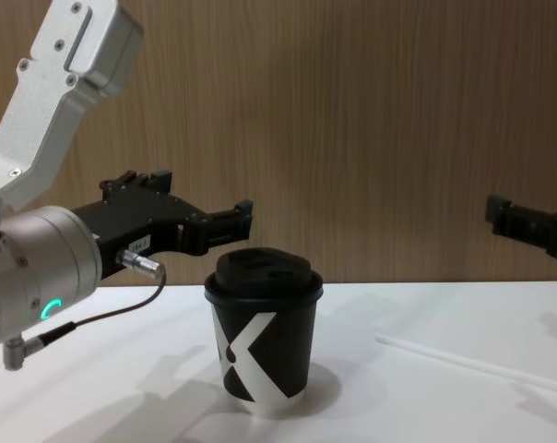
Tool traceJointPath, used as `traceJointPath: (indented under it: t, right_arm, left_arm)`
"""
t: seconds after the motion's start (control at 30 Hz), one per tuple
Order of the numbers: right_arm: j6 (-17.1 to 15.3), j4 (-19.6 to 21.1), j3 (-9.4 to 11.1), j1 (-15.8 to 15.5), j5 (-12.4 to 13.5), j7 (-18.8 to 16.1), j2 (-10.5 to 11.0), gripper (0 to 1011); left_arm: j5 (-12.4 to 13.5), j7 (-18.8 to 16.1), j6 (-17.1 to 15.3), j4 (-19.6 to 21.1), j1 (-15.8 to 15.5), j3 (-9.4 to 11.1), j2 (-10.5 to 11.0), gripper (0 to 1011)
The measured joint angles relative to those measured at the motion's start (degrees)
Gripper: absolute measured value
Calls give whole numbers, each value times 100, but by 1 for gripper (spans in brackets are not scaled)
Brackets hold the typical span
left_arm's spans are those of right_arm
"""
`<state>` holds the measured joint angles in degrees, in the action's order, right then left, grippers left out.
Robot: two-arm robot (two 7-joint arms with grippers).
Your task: Pick up the straw with one hand, pass it to the other hand, and insert it into the cup.
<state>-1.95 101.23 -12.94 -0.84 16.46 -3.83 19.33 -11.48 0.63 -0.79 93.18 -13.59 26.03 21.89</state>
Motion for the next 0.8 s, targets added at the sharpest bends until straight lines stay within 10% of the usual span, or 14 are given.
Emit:
traceJointPath:
  t: [0.8]
  right_arm:
    - [0,0,0,0,0,0,0,1001]
  left_arm:
    - [0,0,0,0,0,0,0,1003]
